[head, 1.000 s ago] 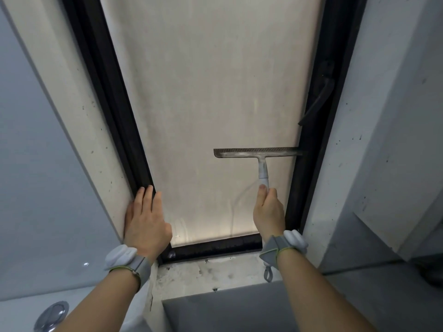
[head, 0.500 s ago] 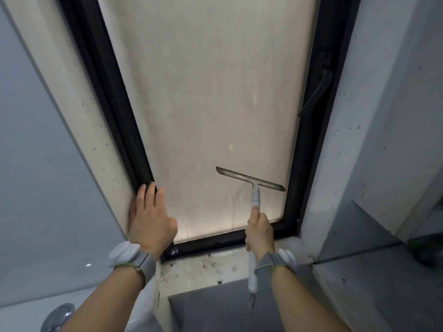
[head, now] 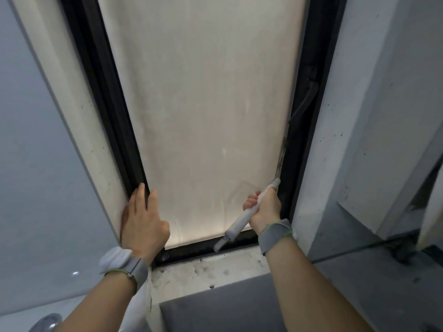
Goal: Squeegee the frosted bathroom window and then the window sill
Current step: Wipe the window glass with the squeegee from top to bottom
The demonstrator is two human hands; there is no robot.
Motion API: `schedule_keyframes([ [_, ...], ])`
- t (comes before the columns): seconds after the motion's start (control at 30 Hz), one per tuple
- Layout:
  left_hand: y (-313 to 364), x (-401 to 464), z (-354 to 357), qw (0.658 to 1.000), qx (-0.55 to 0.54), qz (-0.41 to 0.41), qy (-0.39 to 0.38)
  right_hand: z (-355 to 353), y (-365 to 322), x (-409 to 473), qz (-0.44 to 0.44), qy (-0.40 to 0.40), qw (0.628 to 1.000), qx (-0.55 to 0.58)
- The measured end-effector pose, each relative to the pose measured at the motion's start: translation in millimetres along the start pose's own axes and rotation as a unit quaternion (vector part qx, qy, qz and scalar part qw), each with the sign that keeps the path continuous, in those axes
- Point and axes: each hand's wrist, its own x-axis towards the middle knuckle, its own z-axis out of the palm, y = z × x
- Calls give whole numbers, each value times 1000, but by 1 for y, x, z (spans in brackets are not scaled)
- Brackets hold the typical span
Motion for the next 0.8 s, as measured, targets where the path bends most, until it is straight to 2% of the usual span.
schedule_keyframes([
  [0.3,0,2,13,999,34,-3,13,-21,-11,27,5,-1,1000,0],
  [0.8,-5,3,11,1000,25,6,19,7,20,8,-9,-9,1000,-22],
])
